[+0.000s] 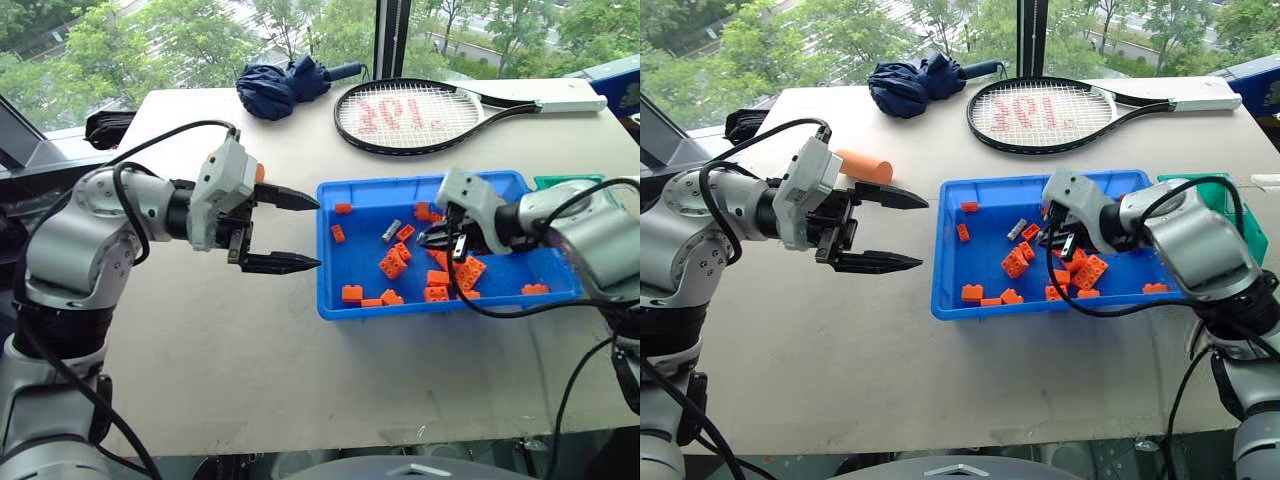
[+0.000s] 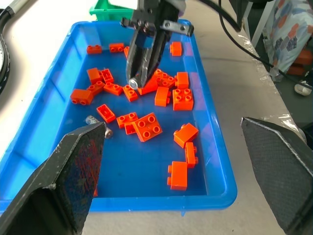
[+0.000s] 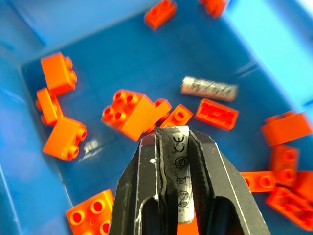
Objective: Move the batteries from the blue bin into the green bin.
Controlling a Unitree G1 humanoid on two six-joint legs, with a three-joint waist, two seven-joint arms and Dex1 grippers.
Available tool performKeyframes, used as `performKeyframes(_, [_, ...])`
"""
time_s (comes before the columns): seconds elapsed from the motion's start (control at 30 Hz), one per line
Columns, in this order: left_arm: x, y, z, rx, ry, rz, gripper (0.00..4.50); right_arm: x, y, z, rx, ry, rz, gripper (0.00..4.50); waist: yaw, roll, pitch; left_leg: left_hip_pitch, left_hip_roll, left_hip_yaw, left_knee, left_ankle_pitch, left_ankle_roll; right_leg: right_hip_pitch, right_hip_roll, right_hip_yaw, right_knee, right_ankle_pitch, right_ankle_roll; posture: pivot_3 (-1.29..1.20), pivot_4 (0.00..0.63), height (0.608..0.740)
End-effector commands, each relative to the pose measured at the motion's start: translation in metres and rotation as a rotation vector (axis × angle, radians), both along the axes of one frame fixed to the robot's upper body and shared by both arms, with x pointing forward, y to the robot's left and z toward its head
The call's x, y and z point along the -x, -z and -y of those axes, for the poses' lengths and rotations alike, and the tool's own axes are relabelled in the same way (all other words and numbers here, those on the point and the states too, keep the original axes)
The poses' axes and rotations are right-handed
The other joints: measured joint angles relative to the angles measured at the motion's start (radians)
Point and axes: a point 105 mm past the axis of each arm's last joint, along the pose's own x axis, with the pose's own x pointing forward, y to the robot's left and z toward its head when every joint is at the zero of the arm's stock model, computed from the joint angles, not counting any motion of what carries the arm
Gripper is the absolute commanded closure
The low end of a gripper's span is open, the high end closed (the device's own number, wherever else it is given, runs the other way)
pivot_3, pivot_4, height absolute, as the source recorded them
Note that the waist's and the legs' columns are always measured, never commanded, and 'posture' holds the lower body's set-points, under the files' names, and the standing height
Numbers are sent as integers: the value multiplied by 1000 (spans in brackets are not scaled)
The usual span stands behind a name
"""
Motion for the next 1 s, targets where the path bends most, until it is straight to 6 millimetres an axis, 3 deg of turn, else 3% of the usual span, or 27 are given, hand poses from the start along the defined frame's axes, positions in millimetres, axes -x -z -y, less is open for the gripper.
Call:
performKeyframes(0.03, [1,-11,3,22,27,36,0,0,-51,33,-63,131,145,4481,3,0,0,0,0,0,0,0,0,0,0,0,0,0,0,0,150,740])
performKeyframes(0.2, [3,-27,16,139,67,14,0,-7,-74,109,-36,416,222,4481,24,0,0,-1,-1,0,1,0,0,0,-1,0,-1,0,0,0,150,740])
performKeyframes(0.33, [-1,-36,28,216,69,-7,0,-8,-68,167,6,607,234,4481,25,0,0,-1,-1,1,1,0,0,0,-1,0,1,0,0,0,150,740])
performKeyframes(0.63, [-26,-38,33,222,-22,30,0,-20,-23,223,25,810,218,4481,4,0,0,0,0,3,1,0,0,0,-1,2,2,0,0,0,150,740])
performKeyframes(0.7, [-30,-38,32,217,-40,36,0,-22,-19,228,14,823,222,3566,2,0,0,0,0,3,1,0,0,0,-1,2,2,0,0,0,150,740])
performKeyframes(0.73, [-32,-37,31,212,-51,40,0,-23,-19,229,8,826,227,3397,1,1,0,0,0,3,1,0,0,0,-1,2,2,0,0,0,150,740])
performKeyframes(0.83, [-38,-32,19,164,-98,60,0,-29,-32,225,20,806,296,2049,-1,1,0,0,0,3,1,0,0,0,-1,2,2,0,0,0,150,740])
performKeyframes(0.93, [-39,-24,5,121,-131,56,0,-37,-47,181,-49,655,327,613,-10,1,0,0,0,3,1,0,0,-1,-1,3,2,0,0,0,150,740])
performKeyframes(1.0, [-38,-19,-3,102,-147,48,0,-41,-47,146,-78,543,317,613,-17,2,0,1,0,3,0,0,0,-1,0,3,2,0,0,0,150,740])
